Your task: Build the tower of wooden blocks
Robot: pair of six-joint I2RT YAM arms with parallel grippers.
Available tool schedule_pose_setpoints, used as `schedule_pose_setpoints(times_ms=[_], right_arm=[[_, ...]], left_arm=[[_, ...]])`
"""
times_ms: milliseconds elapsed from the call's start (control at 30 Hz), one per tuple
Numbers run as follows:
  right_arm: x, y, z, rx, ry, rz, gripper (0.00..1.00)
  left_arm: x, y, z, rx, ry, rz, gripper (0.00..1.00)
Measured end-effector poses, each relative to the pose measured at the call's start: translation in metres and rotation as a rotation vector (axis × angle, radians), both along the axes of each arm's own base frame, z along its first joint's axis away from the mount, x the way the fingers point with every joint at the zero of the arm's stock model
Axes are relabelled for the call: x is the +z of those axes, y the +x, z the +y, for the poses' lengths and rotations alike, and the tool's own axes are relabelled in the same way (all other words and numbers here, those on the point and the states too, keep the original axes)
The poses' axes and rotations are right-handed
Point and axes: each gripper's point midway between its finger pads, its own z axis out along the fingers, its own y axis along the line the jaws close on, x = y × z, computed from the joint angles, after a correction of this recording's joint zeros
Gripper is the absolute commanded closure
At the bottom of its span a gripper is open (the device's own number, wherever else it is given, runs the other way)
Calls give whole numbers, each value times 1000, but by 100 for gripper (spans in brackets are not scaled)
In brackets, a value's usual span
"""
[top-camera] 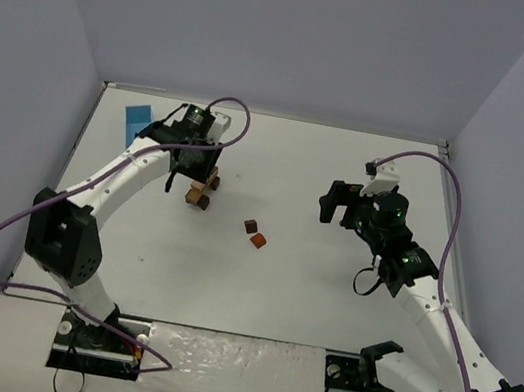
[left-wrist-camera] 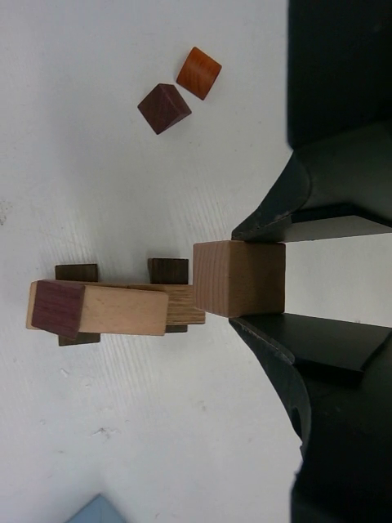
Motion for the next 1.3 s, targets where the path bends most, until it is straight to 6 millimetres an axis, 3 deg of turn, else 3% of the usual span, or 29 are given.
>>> schedule_pose_setpoints(times_ms=[200,367,1300], right_arm=[[0,0,0,2,-5,-2,0],[0,0,0,2,-6,-3,0],[-8,5,-7,-19,-57,6,0]], left_arm=[[-26,26,3,-79,25,74,94],[-43,36,2,-111,39,117,93],[-62,47,10,-102,39,174,84]])
